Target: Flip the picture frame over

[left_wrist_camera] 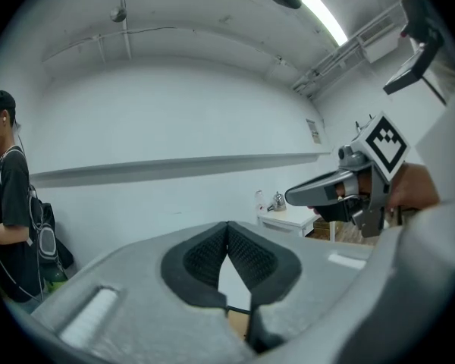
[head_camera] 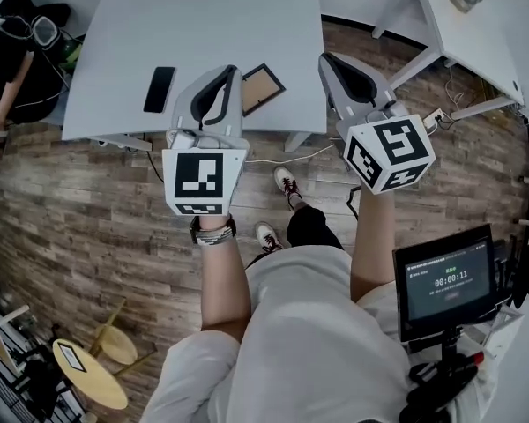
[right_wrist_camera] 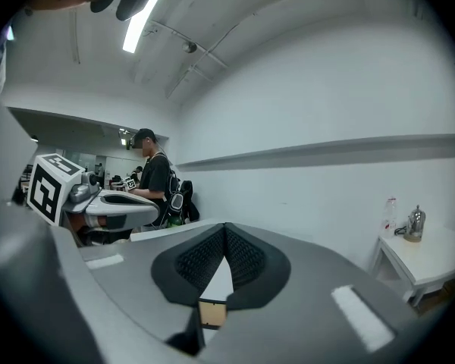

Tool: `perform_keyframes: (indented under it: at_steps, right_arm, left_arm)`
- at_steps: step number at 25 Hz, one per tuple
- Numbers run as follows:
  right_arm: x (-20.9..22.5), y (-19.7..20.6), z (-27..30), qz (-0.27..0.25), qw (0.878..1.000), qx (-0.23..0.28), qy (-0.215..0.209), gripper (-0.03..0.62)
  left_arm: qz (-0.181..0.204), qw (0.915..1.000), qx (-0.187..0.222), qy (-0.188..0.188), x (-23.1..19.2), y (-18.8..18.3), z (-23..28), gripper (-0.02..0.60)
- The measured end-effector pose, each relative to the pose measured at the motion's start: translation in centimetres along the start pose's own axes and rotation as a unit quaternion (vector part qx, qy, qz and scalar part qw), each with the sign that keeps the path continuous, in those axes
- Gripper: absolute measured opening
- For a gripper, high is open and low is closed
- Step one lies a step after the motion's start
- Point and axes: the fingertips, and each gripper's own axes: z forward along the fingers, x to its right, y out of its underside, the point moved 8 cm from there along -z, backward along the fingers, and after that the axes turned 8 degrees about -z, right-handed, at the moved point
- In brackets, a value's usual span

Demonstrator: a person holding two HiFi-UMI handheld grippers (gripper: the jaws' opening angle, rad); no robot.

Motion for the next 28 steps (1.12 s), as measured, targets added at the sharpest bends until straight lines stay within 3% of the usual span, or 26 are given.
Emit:
perform_keyframes:
  at_steps: [6, 13, 28]
  right_arm:
    - [0.3, -2.6, -0.6, -0.009, 1.0, 0.024, 0.001, 0.003]
    - [-2.0, -8.5, -5.5, -0.04, 0.998, 0.051, 0.014, 0.003]
    - [-1.0, -8.8, -5.1, -0.047, 0.997, 0.05, 0.024, 0.003]
  left_arm:
    - [0.021, 0.9995, 0.025, 0.004, 0.3, -2.9, -0.2, 0.003]
    - [0.054, 0.9969, 0.056, 0.009, 2.6, -8.5, -4.9, 0.003]
    - [0.064, 0.9951, 0.073, 0.017, 2.7, -9.6, -4.0, 0.003]
